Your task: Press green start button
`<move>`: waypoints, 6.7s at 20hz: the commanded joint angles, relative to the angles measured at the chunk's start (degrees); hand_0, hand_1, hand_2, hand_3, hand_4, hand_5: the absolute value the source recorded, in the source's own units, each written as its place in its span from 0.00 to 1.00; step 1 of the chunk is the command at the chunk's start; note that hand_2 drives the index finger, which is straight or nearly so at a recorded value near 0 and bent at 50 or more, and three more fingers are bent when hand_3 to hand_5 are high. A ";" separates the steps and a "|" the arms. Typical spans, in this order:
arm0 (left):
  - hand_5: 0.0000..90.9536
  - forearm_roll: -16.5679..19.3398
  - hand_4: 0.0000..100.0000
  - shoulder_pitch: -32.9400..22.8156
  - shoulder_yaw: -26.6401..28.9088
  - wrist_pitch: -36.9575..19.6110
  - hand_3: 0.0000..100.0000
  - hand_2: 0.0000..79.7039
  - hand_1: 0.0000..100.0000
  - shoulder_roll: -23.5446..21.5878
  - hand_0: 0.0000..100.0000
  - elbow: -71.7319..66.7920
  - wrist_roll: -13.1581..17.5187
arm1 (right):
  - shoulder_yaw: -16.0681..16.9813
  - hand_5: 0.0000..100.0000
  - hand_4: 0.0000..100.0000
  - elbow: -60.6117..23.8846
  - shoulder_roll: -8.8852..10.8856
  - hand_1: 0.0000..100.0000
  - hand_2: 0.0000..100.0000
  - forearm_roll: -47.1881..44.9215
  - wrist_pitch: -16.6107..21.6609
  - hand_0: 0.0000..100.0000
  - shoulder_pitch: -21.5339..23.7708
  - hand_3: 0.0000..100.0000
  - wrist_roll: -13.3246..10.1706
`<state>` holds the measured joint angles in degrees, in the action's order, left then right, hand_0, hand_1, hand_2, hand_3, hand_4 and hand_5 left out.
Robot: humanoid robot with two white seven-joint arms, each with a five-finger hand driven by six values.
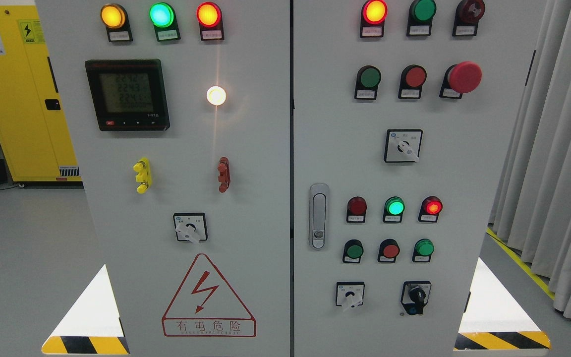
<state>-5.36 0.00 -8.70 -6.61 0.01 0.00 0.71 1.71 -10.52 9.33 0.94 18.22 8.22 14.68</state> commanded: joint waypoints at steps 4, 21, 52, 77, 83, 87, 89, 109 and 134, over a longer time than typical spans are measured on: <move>0.00 0.00 0.00 1.50 0.00 0.02 0.00 0.00 0.56 0.43 0.12 1.32 -0.01 | -4.60 0.00 0.00 -17.05 -0.19 0.37 0.00 4.15 4.36 0.14 2.76 0.00 0.09; 0.00 0.00 0.00 1.67 0.09 0.02 0.00 0.00 0.56 5.52 0.12 1.67 -0.01 | -4.69 0.08 0.23 -63.28 -0.37 0.43 0.00 8.72 4.01 0.17 9.45 0.09 -0.35; 0.00 0.09 0.00 1.67 -0.18 0.02 0.00 0.00 0.56 6.05 0.12 1.58 -0.01 | 1.81 0.98 0.94 -98.81 -0.28 0.66 0.00 38.68 10.52 0.27 -12.86 0.88 5.71; 0.00 0.09 0.00 1.67 -0.18 0.02 0.00 0.00 0.56 6.05 0.12 1.58 -0.01 | 0.32 0.99 0.92 -88.71 -1.51 0.68 0.00 54.34 9.99 0.54 -27.11 0.86 2.81; 0.00 0.09 0.00 1.67 -0.18 0.02 0.00 0.00 0.56 6.05 0.12 1.58 -0.01 | 0.14 0.99 0.92 -86.16 -1.51 0.68 0.00 54.34 9.90 0.74 -27.20 0.86 2.81; 0.00 0.09 0.00 1.67 -0.18 0.02 0.00 0.00 0.56 6.14 0.12 1.58 -0.01 | 0.23 0.99 0.92 -85.98 -1.51 0.68 0.00 54.25 8.85 0.81 -27.38 0.86 2.72; 0.00 0.09 0.00 1.67 -0.18 0.02 0.00 0.00 0.56 6.05 0.12 1.58 0.08 | 0.23 0.99 0.92 -85.98 -1.51 0.68 0.00 54.25 8.76 0.82 -27.90 0.86 2.72; 0.00 0.09 0.00 1.67 -0.18 0.02 0.00 0.00 0.56 6.05 0.12 1.58 -0.01 | 0.14 0.99 0.92 -86.33 -1.51 0.70 0.00 54.16 8.32 0.92 -28.08 0.86 2.72; 0.00 0.09 0.00 1.67 -0.18 0.02 0.00 0.00 0.56 6.05 0.12 1.58 -0.01 | 0.05 1.00 0.92 -86.07 -1.42 0.73 0.00 54.16 7.53 0.99 -28.78 0.86 2.72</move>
<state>-5.27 0.00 -8.88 -6.63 6.10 0.00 0.69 0.91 -96.76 7.85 55.11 25.68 -20.55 17.43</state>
